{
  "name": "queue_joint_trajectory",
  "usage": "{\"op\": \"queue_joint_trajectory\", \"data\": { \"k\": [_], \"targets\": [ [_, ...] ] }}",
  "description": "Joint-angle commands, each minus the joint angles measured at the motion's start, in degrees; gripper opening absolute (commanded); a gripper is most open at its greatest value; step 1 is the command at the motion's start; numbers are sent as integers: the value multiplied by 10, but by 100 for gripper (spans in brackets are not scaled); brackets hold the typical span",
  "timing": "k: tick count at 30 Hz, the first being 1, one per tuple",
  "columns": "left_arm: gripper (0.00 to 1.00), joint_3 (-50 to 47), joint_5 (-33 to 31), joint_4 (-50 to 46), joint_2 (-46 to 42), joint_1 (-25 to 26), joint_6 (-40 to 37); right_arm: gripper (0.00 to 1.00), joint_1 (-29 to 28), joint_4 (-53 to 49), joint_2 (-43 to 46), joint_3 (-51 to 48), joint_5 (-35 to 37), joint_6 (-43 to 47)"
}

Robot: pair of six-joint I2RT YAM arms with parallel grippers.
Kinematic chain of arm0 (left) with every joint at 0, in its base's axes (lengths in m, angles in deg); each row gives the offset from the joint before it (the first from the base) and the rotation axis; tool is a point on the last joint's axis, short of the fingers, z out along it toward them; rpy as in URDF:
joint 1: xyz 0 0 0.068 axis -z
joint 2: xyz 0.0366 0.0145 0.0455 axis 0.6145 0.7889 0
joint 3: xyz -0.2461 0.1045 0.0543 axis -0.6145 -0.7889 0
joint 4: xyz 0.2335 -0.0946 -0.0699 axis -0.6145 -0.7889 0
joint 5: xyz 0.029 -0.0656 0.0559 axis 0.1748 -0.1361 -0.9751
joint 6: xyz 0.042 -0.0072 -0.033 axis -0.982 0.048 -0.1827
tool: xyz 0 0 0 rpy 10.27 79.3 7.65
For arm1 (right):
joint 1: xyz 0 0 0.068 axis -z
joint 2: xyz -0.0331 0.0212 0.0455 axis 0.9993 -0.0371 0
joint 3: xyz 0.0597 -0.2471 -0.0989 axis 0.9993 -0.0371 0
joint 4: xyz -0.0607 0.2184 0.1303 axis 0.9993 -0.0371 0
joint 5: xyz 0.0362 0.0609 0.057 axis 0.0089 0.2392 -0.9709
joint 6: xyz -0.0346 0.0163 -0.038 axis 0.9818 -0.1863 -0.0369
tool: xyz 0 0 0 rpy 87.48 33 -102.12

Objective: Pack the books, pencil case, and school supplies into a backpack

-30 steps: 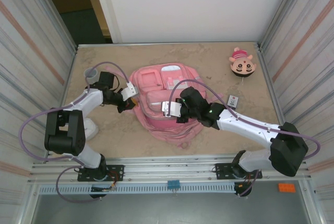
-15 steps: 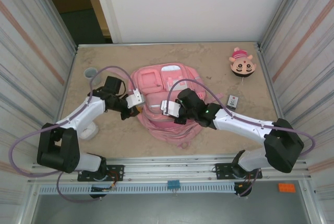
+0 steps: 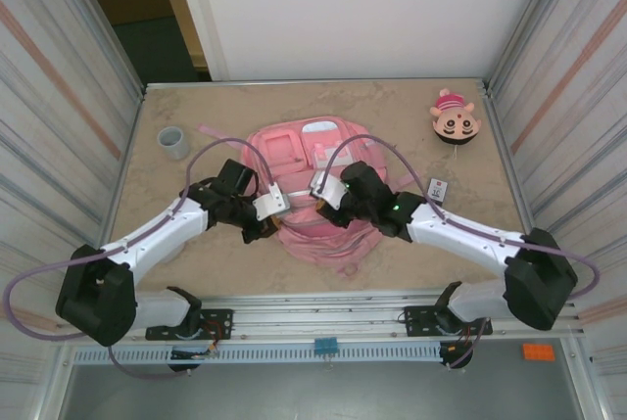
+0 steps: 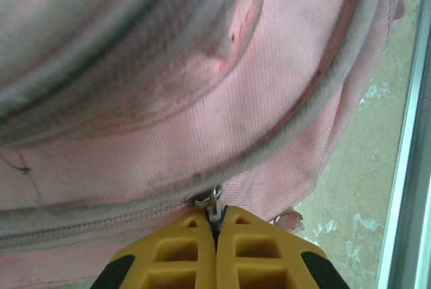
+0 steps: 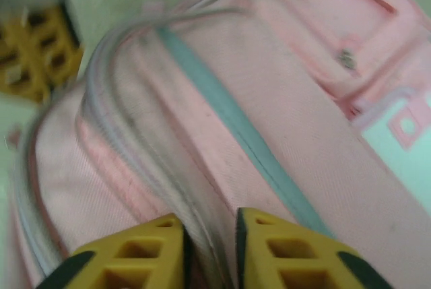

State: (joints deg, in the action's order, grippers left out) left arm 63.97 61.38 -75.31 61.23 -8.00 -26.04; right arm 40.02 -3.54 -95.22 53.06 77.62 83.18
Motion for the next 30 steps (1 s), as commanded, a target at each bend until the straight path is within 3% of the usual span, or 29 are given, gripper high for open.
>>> {"op": "queue_joint_trajectory", "data": {
  "k": [1,7,12,17,25,28,30],
  "targets": [
    [0,-13,12,1,-9,11,41,34,9,-12,87,8,22,-234],
    [0,-37,-10,32,-38,11,61,37,10,-64,195,-77,6,-585],
    [0,-46,-20,45,-40,10,65,39,4,-41,205,-160,-37,-849],
    [0,-50,-8,46,-46,16,72,51,-6,19,177,-182,-40,-926],
    [0,-61,-7,52,-57,16,64,57,1,32,126,-189,-43,-982],
    [0,-58,-3,53,-60,16,64,57,8,62,112,-197,-40,-993],
    [0,-57,-3,53,-62,17,65,50,13,85,99,-198,-42,-995]
  ]
}}
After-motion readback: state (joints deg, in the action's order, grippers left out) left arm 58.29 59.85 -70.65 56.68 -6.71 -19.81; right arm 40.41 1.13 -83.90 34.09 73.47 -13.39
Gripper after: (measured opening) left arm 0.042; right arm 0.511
